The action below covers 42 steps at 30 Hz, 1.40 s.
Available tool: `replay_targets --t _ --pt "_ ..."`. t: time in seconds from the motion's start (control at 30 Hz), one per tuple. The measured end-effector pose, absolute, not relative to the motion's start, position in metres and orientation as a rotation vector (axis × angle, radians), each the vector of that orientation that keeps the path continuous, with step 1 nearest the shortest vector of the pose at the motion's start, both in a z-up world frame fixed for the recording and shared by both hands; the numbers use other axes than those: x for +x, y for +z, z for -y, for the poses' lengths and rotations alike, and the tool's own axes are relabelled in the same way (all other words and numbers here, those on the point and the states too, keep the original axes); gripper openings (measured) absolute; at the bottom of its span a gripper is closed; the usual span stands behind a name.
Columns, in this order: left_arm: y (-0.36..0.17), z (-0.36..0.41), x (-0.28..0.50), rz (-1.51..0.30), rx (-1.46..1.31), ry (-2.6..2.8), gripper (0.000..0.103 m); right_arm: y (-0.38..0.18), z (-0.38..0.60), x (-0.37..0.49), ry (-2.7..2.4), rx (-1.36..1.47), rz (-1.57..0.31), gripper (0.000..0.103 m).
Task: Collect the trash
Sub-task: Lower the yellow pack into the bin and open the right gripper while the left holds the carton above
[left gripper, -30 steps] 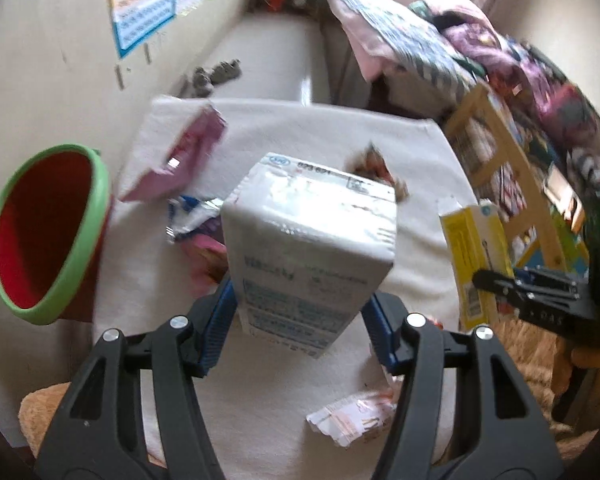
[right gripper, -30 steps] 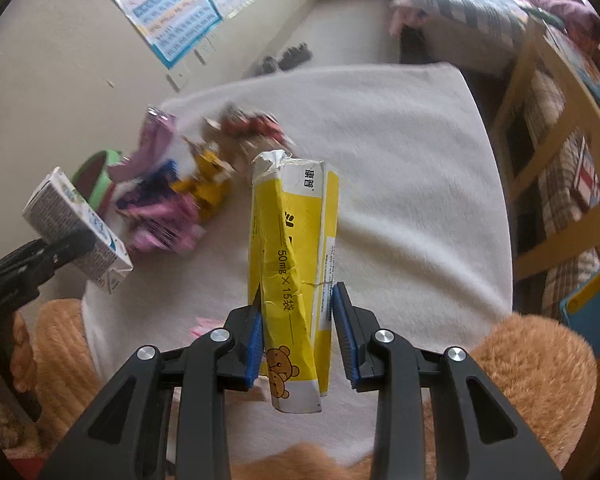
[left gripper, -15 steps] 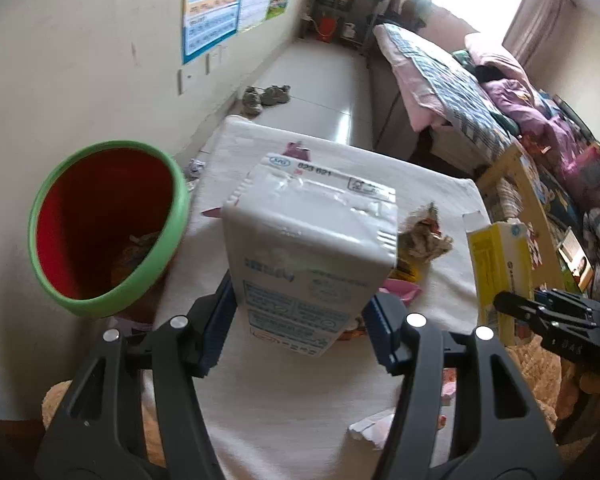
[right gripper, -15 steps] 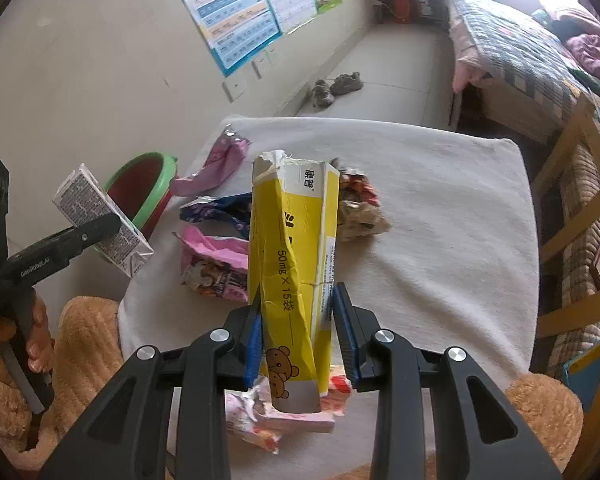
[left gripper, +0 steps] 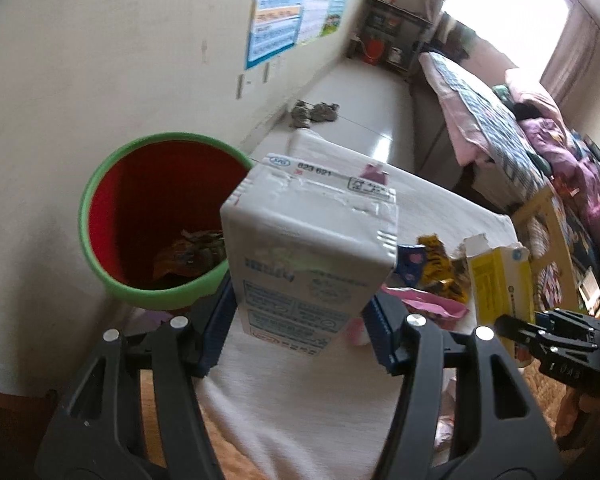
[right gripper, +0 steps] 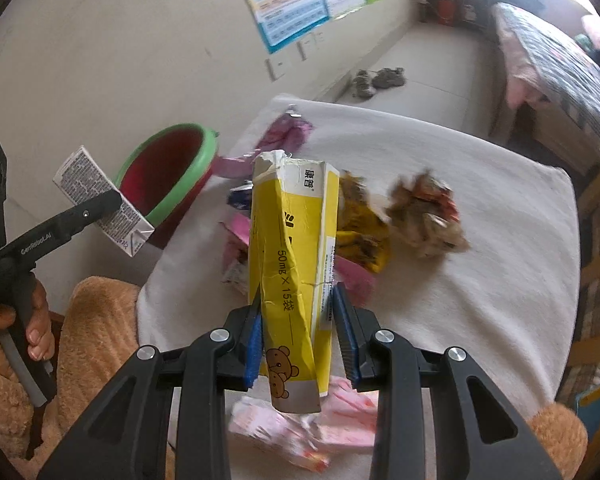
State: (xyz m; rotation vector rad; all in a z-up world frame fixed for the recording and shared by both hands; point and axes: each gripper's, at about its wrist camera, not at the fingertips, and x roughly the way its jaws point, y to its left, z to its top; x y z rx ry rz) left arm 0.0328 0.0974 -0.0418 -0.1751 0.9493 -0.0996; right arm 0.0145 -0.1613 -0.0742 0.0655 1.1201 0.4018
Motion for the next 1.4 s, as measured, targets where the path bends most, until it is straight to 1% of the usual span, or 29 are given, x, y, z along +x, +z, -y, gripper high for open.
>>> replay_targets --t 0.23,0.43,0.67,0.93,1.03,1.07,1.13,1.2,1.4 --pt "-0.039 -0.146 0.039 -0.91 -0.227 -0.013 0.057 -0.065 0.105 0.048 0.492 0.011 -1.09 0.031" --pt "-0.042 -0.193 0.054 -0.9 -0.327 0.072 0.057 -0.06 0.041 0.087 0.581 -0.004 -1.073 0.031" --pt "-0.047 -0.221 0.039 -0.892 -0.396 0.127 0.057 -0.07 -0.042 0.121 0.663 -0.09 -1.091 0.031" --pt "-0.06 -0.241 0.026 -0.91 -0.432 0.159 0.057 -0.094 -0.077 0.13 0.663 -0.149 -1.123 0.032" --pt "-0.062 -0.244 0.026 -0.91 -0.444 0.162 0.057 -0.101 -0.08 0.134 0.635 -0.147 -1.128 0.035" --pt "-0.062 -0.244 0.027 -0.909 -0.444 0.16 0.057 -0.102 -0.081 0.136 0.628 -0.143 -1.133 0.039" --pt "-0.062 -0.242 0.03 -0.908 -0.438 0.155 0.057 -0.1 -0.077 0.138 0.622 -0.109 -1.135 0.051" --pt "-0.061 -0.241 0.034 -0.904 -0.432 0.151 0.057 -0.094 -0.069 0.138 0.614 -0.079 -1.124 0.06" --pt "-0.067 -0.235 0.057 -0.912 -0.402 0.136 0.057 -0.077 -0.023 0.115 0.595 -0.008 -1.1 0.061"
